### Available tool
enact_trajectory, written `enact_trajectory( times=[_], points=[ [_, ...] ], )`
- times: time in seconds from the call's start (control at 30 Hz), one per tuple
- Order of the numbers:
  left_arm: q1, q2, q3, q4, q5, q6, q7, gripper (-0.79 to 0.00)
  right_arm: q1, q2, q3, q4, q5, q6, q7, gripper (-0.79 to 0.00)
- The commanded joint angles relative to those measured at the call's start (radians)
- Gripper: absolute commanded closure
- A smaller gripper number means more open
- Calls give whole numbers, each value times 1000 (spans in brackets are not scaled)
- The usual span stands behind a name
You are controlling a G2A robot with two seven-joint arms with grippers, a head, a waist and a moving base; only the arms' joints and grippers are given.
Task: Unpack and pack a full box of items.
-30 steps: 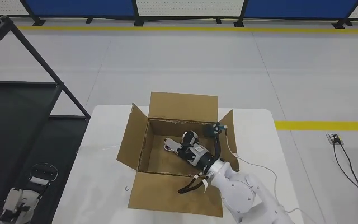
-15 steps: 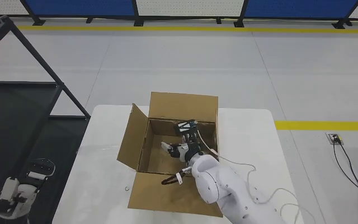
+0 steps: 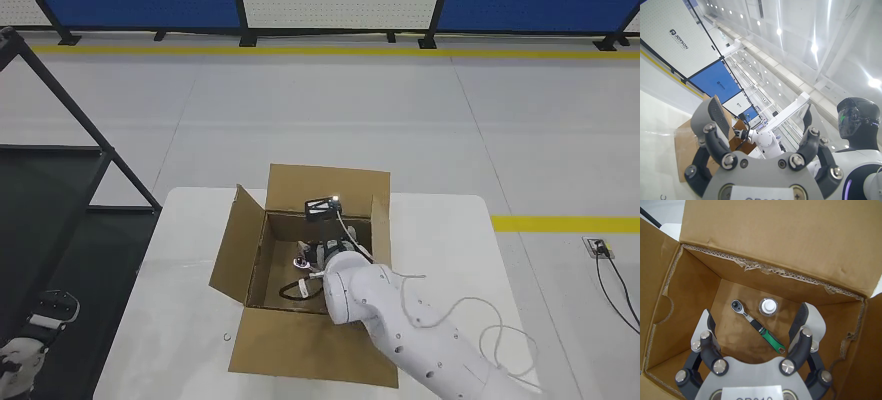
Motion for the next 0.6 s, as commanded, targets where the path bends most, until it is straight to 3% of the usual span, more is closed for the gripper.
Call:
enact_trajectory(
  times=[0.0, 0.37, 0.57],
  points=[
    [3, -1, 2, 0, -3, -2, -1, -785, -27, 3, 15, -37, -24, 18, -13, -785],
    [-4, -5, 35, -28, 23, 4, -7, -785, -342, 78, 191, -448, -333, 77, 17, -785],
    [-9, -8, 58, -43, 48, 6, 2, -785, -484, 101, 346, -544, -331, 39, 1, -785]
  ],
)
